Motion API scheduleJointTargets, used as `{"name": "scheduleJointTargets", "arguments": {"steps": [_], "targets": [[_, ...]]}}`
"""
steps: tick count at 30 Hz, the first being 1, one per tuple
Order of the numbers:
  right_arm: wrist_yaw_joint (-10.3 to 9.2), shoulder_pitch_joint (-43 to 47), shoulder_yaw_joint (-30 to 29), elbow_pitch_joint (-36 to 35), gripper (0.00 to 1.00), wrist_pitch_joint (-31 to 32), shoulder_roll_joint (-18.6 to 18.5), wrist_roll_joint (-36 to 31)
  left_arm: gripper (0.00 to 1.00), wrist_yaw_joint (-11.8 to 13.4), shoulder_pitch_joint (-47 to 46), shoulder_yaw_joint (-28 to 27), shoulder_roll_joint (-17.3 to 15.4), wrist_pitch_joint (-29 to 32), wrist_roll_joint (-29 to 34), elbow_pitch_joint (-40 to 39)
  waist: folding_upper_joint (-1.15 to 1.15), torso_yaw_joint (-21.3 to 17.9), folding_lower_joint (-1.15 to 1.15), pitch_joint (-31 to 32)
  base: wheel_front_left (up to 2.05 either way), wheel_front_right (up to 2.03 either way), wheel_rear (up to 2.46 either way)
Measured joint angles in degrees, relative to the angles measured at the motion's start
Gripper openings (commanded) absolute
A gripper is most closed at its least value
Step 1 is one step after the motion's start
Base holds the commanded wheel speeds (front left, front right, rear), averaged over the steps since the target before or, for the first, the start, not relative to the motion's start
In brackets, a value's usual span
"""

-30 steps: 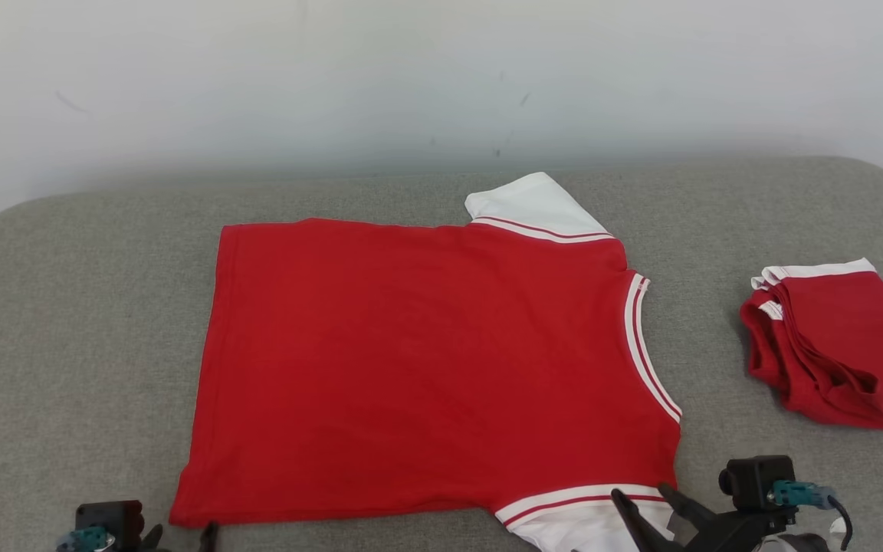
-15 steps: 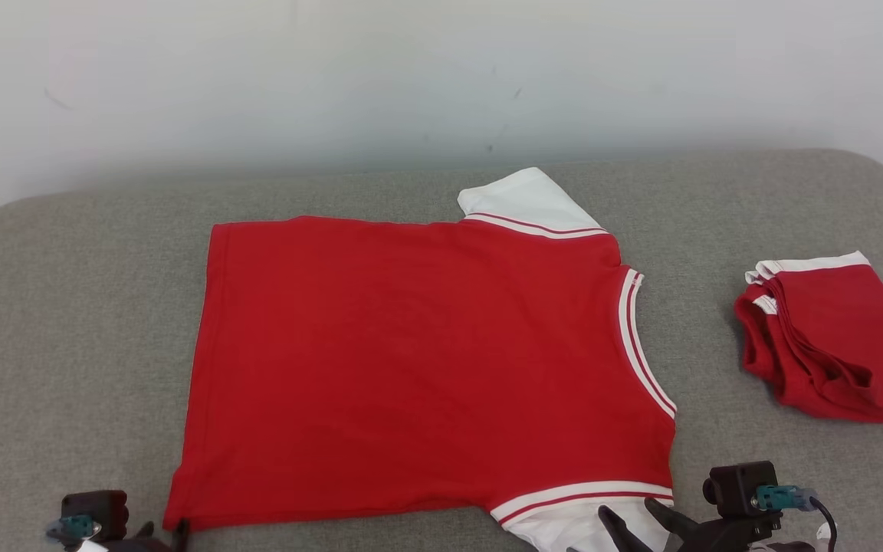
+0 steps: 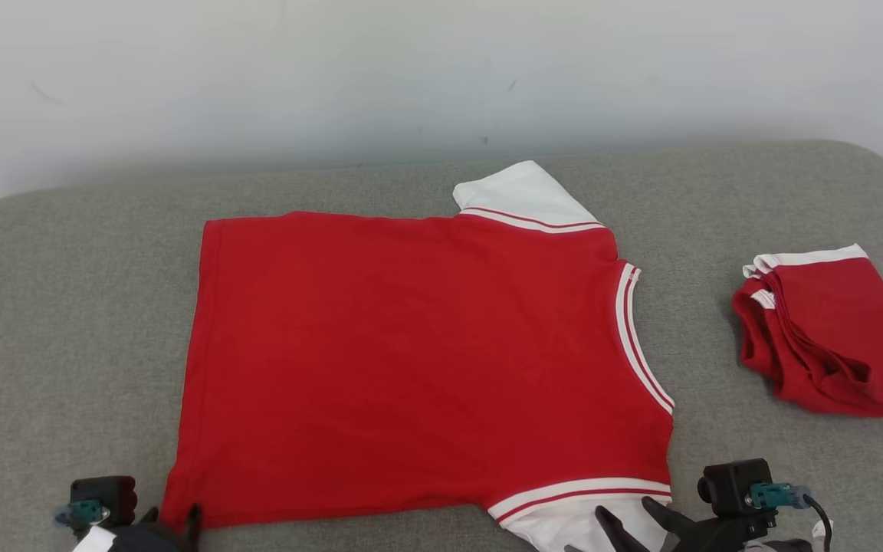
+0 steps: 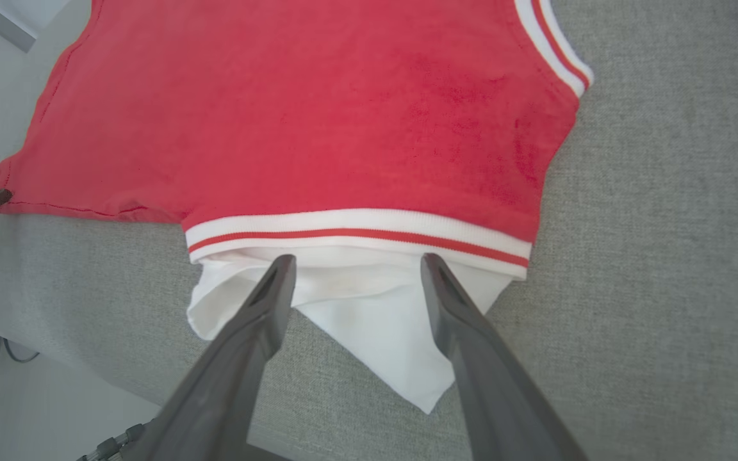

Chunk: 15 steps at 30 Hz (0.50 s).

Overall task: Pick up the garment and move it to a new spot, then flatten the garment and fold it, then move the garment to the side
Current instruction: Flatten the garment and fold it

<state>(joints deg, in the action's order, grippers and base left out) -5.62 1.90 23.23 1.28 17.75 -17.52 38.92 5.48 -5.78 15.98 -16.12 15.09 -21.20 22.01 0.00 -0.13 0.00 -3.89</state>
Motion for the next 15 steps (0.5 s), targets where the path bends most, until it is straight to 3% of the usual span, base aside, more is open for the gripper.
{"name": "scheduleJointTargets", "arguments": {"steps": [15], "targets": [[-1.20, 2.17, -1.93, 0.26, 1.00, 2.44, -1.23, -2.47, 0.69, -0.54, -1.74, 1.01, 1.11, -0.16, 0.00, 0.75, 0.00, 0.44, 0.00, -1.47, 0.00, 0.00, 0.00]]}}
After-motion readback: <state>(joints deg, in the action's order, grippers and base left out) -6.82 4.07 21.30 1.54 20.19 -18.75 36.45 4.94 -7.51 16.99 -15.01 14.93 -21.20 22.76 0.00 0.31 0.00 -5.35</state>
